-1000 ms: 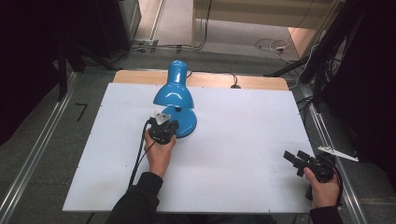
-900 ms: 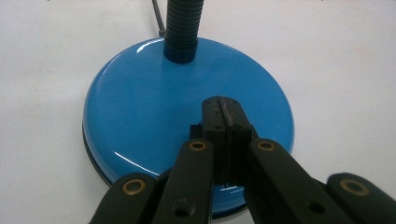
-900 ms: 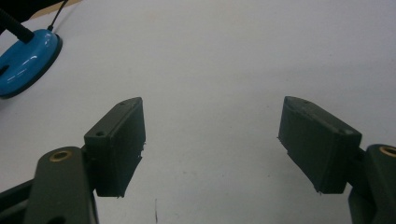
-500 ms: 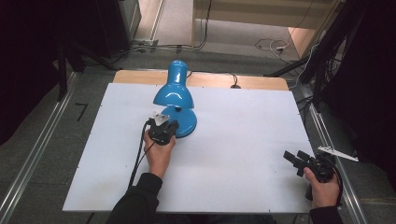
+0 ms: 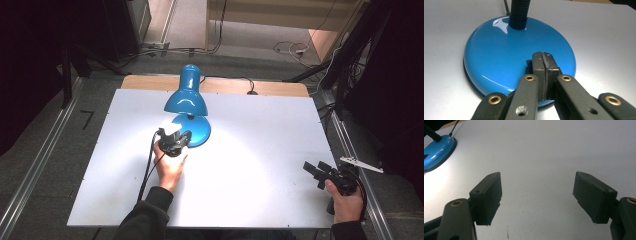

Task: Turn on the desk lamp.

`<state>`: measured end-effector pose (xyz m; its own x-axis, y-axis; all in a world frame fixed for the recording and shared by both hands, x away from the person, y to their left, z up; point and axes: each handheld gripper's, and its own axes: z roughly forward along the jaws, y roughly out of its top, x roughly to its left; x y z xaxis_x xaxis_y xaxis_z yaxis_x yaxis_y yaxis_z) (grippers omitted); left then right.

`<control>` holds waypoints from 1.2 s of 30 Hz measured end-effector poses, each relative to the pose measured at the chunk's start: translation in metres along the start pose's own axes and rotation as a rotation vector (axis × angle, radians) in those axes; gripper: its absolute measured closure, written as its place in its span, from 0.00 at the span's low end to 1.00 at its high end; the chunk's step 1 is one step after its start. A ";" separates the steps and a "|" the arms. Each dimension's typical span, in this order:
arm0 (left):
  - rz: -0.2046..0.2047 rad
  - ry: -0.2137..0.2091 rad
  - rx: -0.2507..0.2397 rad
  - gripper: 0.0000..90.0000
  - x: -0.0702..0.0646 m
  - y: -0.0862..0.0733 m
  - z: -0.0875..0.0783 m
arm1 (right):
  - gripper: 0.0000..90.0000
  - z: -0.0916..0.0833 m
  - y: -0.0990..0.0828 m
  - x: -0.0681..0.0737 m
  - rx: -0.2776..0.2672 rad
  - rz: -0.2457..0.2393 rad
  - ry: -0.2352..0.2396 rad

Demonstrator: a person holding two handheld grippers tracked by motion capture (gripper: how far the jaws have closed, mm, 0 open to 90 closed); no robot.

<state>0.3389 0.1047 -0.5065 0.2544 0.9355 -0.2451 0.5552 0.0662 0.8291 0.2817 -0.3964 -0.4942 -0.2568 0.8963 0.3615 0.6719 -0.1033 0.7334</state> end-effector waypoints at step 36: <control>0.037 0.020 0.006 0.25 0.009 0.002 -0.036 | 0.24 0.001 0.000 -0.001 0.004 0.005 0.004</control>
<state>0.3135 0.1256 -0.4886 0.2586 0.9441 -0.2042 0.5503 0.0297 0.8345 0.2821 -0.3967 -0.4950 -0.2557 0.8942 0.3674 0.6758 -0.1064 0.7293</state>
